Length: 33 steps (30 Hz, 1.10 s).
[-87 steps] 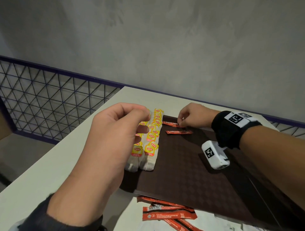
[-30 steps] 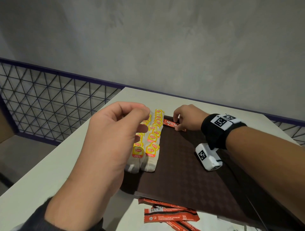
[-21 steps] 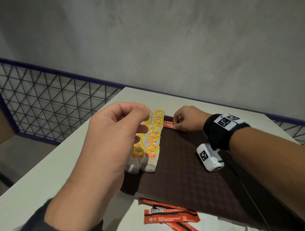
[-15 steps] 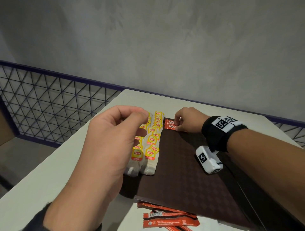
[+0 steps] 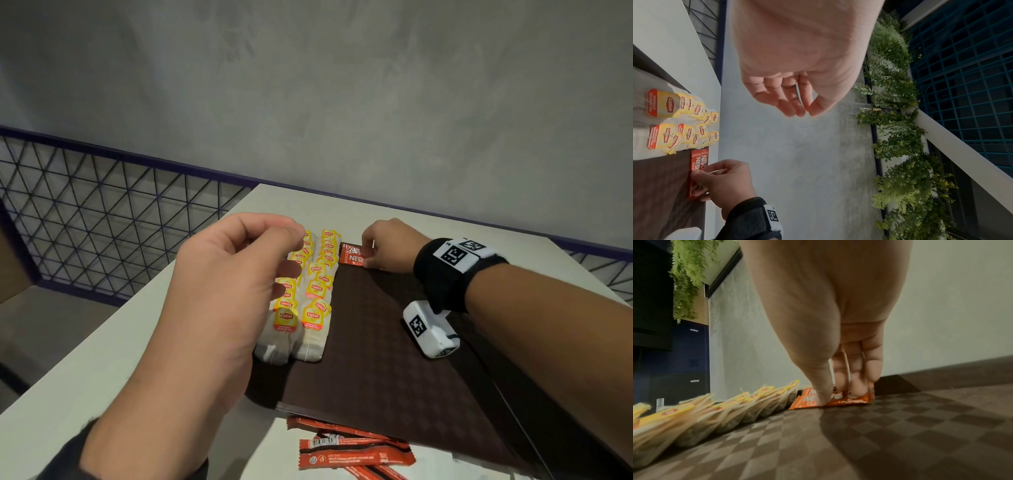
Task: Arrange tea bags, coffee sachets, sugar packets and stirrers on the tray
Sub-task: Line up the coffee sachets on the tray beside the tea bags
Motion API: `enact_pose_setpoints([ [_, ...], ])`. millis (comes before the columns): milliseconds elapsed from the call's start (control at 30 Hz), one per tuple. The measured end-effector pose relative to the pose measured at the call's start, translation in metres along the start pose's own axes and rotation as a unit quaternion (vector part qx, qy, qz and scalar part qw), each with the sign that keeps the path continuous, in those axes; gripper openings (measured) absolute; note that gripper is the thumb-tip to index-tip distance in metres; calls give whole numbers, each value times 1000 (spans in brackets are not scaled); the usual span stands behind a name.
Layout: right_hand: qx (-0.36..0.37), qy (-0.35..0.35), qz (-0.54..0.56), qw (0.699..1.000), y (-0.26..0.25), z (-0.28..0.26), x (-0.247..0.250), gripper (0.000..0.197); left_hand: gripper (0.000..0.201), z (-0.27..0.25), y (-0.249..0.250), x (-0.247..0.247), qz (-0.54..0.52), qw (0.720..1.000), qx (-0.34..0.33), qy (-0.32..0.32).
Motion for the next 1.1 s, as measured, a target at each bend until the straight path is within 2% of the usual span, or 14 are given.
enact_pose_setpoints([
  [200,1,6,-10,1000,0,4,-1,17,21,0,0,1,4,1000,-2,-3],
  [367,15,26,57,998,-16,-24,23,25,22,0,1,-2,14,1000,3,-12],
  [467,44,-36,162,985,-46,-73,33,23,19,0,0,-3,24,999,15,-29],
  [567,96,-151,232,956,-85,-141,32,16,17,-3,-1,-8,44,997,25,-59],
  [633,143,-218,205,943,-111,-184,26,12,15,-5,1,-10,57,995,25,-79],
  [700,163,-239,131,948,-125,-214,17,15,14,-6,3,-12,69,993,28,-94],
  [833,211,-165,-40,963,-140,-243,7,36,13,-10,5,-13,94,989,27,-109],
  [900,190,-146,-44,970,-139,-251,5,38,11,-13,6,-15,104,987,21,-118],
  [1100,101,-169,18,980,-124,-259,2,34,13,-19,7,-22,124,982,6,-140],
])
Point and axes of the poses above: each hand's wrist, its own z-axis towards the middle knuckle, its own x-axis out of the back of the hand, y = z × x, the point moved 8 cm from there along z, towards the middle knuckle, and after that the axes turned 5 degrees about z, right-handed, at the moved point
